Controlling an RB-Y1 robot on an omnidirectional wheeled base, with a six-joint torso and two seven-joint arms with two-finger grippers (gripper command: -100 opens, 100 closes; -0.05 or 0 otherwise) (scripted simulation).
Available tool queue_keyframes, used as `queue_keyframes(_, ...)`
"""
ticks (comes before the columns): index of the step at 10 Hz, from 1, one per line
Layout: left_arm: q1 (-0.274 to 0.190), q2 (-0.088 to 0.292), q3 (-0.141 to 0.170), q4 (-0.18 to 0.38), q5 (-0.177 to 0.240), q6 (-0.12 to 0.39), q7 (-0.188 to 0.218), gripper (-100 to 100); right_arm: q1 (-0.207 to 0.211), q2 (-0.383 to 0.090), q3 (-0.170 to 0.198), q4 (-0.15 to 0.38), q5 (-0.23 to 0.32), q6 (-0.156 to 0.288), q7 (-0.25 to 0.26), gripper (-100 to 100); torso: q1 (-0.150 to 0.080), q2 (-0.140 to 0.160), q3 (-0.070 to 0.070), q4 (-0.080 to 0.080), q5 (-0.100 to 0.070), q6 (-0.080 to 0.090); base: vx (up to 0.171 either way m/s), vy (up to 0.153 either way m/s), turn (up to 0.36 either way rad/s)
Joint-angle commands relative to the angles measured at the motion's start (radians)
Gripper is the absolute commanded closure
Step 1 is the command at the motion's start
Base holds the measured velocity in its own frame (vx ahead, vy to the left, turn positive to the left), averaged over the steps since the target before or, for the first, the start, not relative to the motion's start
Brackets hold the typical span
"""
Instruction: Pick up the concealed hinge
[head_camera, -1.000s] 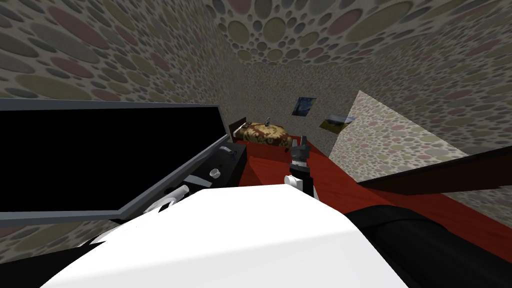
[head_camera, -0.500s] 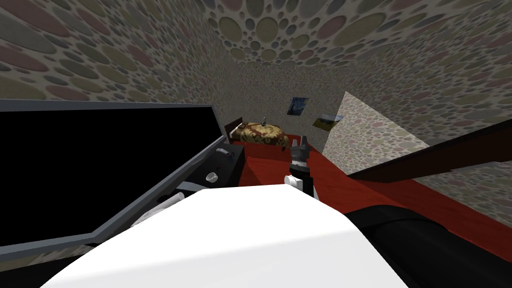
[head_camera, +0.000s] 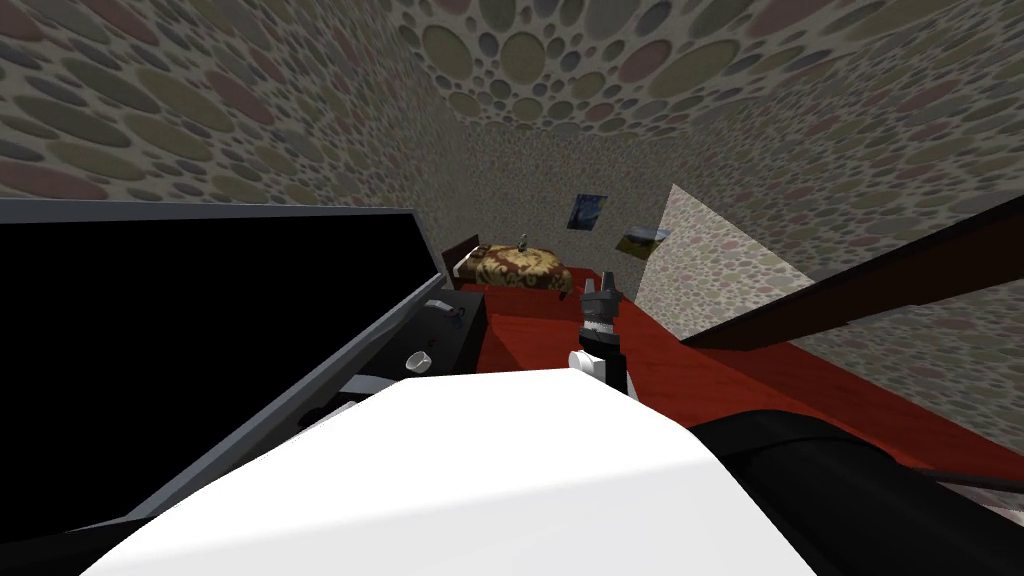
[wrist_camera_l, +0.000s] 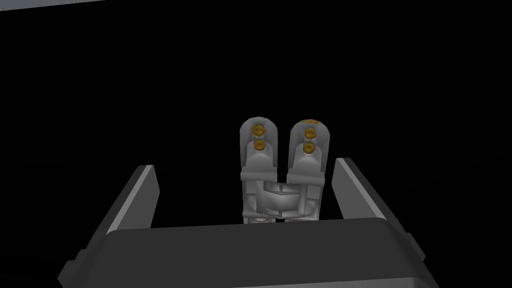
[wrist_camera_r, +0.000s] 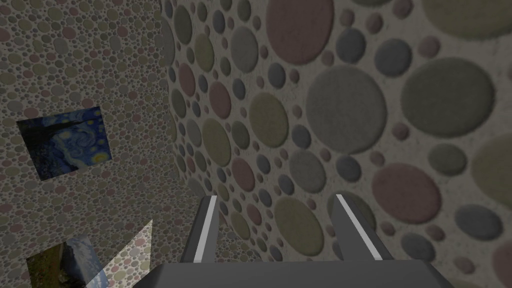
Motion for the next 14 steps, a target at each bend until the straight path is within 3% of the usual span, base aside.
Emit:
queue_keyframes(1, 0.047, -0.001, -0.022, -0.024, 0.022, -0.01, 0.019, -100, 0.0, 0.0, 0.0, 0.0, 0.0, 0.0, 0.0, 0, 0.0, 0.0, 0.0, 0.0, 0.0, 0.0, 0.024, 0.023, -0.082)
queue_keyframes(2, 0.082, 0.0, -0.064, -0.07, 0.061, -0.022, 0.054, -100, 0.0, 0.0, 0.0, 0.0, 0.0, 0.0, 0.0, 0, 0.0, 0.0, 0.0, 0.0, 0.0, -0.001, 0.028, 0.026, -0.113)
queue_keyframes(3, 0.104, 0.0, -0.064, -0.07, 0.064, -0.022, 0.054, -100, 0.0, 0.0, 0.0, 0.0, 0.0, 0.0, 0.0, 0, 0.0, 0.0, 0.0, 0.0, 0.0, 0.0, 0.023, 0.027, -0.085)
queue_keyframes(4, 0.14, 0.0, -0.107, -0.116, 0.098, -0.035, 0.088, -100, 0.0, 0.0, 0.0, 0.0, 0.0, 0.0, 0.0, 0, 0.0, 0.0, 0.0, 0.0, 0.0, 0.0, 0.022, 0.032, -0.154)
queue_keyframes(5, 0.162, 0.0, -0.107, -0.116, 0.106, -0.035, 0.088, -100, 0.0, 0.0, 0.0, 0.0, 0.0, 0.0, 0.0, 0, 0.0, 0.0, 0.0, 0.0, 0.0, 0.0, 0.021, 0.027, -0.085)
queue_keyframes(6, 0.192, 0.0, -0.15, -0.156, 0.144, -0.048, 0.123, -100, 0.0, 0.0, 0.0, 0.0, 0.0, 0.0, 0.0, 0, 0.0, 0.0, 0.0, 0.0, 0.0, -0.001, 0.028, 0.022, -0.161)
queue_keyframes(7, 0.22, 0.0, -0.15, -0.161, 0.149, -0.048, 0.123, -100, 0.0, 0.0, 0.0, 0.0, 0.0, 0.0, 0.0, 0, 0.0, 0.0, 0.0, 0.0, 0.0, 0.0, 0.02, 0.024, -0.063)
queue_keyframes(8, 0.194, 0.004, -0.144, -0.139, 0.147, -0.048, 0.109, -100, 0.0, 0.0, 0.0, 0.0, 0.0, 0.0, 0.0, 0, 0.0, 0.0, 0.0, 0.0, 0.0, -0.001, 0.005, 0.01, 0.005)
queue_keyframes(9, 0.196, 0.004, -0.145, -0.139, 0.149, -0.049, 0.11, 100, 0.0, 0.0, 0.0, 0.0, 0.0, 0.0, 0.0, 0, -0.001, 0.001, 0.0, 0.0, 0.0, 0.0, 0.0, 0.0, 0.0)
queue_keyframes(13, 0.195, 0.004, -0.145, -0.14, 0.149, -0.049, 0.11, 100, 0.0, 0.0, 0.0, 0.0, 0.0, 0.0, 0.0, 0, 0.0, 0.001, 0.001, 0.0, 0.001, 0.0, 0.0, 0.0, 0.0)
queue_keyframes(14, 0.195, 0.004, -0.145, -0.14, 0.149, -0.049, 0.11, 0, 0.0, 0.0, 0.0, 0.0, 0.0, 0.0, 0.0, 0, 0.0, 0.001, 0.001, 0.0, 0.001, 0.0, 0.0, 0.0, 0.0)
